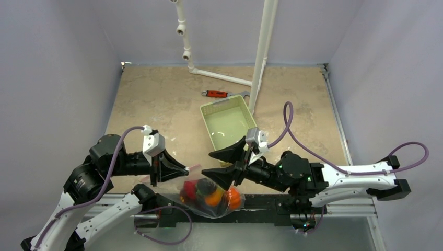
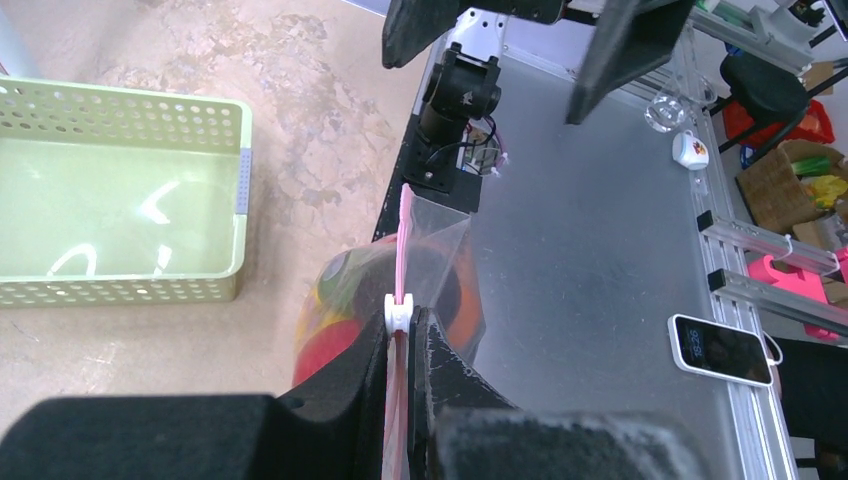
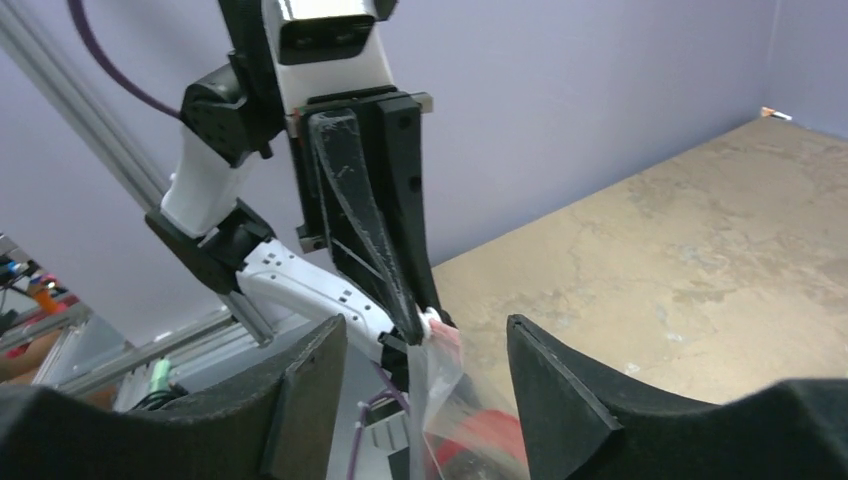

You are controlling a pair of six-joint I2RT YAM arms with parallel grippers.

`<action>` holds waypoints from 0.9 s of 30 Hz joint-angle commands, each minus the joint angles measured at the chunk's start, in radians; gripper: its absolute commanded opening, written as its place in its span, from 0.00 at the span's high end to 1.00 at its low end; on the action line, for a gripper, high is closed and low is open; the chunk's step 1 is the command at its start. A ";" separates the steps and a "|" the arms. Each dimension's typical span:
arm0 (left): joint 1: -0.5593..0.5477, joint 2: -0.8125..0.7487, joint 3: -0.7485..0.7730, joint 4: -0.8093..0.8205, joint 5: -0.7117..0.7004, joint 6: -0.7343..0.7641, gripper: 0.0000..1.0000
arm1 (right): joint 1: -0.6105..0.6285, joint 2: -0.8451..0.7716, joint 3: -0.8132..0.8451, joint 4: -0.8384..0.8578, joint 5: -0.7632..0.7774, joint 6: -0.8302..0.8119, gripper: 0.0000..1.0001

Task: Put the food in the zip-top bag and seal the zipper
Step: Zip the zipper food storage bag at the center of the board.

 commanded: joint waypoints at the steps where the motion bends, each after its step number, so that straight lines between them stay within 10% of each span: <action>1: -0.001 0.010 0.022 0.037 0.039 0.007 1.00 | -0.001 0.033 0.098 -0.099 -0.080 -0.027 0.35; 20: -0.002 0.009 0.024 0.099 0.149 0.048 1.00 | -0.001 0.194 0.149 -0.171 -0.208 -0.088 0.22; 27: -0.001 0.002 -0.012 0.156 0.170 0.023 1.00 | -0.009 0.224 0.136 -0.110 -0.206 -0.090 0.37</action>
